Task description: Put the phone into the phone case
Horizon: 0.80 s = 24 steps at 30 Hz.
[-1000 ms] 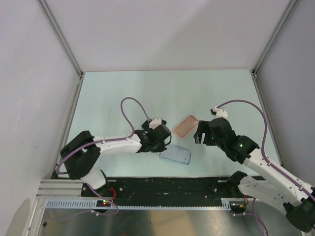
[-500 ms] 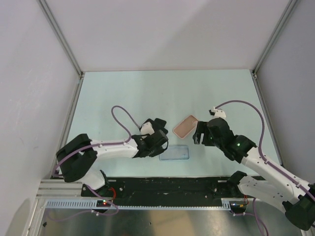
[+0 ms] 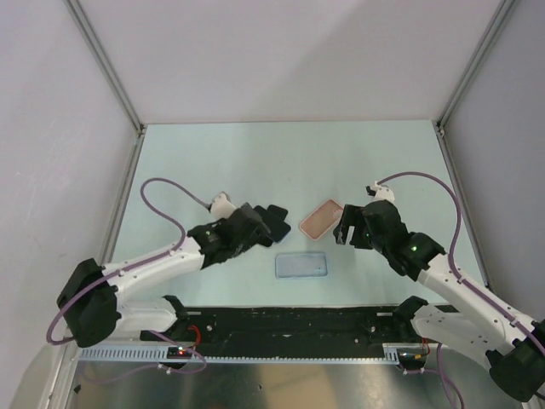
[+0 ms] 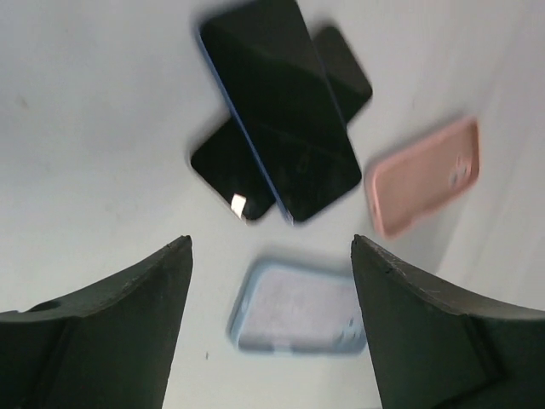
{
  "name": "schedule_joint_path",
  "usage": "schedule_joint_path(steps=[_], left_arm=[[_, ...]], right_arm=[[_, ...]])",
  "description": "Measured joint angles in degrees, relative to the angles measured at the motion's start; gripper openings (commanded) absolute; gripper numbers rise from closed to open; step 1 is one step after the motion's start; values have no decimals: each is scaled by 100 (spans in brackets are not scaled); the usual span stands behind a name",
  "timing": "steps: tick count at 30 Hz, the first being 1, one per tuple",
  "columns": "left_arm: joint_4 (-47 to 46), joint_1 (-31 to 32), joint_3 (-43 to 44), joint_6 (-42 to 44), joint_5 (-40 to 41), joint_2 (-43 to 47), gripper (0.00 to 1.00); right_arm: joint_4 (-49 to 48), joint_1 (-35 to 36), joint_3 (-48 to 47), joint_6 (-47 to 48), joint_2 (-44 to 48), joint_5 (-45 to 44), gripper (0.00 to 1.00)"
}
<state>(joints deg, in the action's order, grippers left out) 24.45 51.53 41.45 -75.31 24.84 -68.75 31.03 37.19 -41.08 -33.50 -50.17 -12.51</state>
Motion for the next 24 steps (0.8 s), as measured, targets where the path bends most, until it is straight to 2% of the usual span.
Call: schedule_joint_path(steps=[7, 15, 24], left_arm=[[428, -1045, 1032, 24, 334, -1051, 82], [708, -1182, 1937, -127, 328, -2347, 85], [920, -1222, 2457, -286, 280, -3195, 87]], right_arm=[[-7, -70, 0, -66, -13, 153, 83], [-9, -90, 0, -146, -94, 201, 83], [-2, -184, 2, -146, -15, 186, 83]])
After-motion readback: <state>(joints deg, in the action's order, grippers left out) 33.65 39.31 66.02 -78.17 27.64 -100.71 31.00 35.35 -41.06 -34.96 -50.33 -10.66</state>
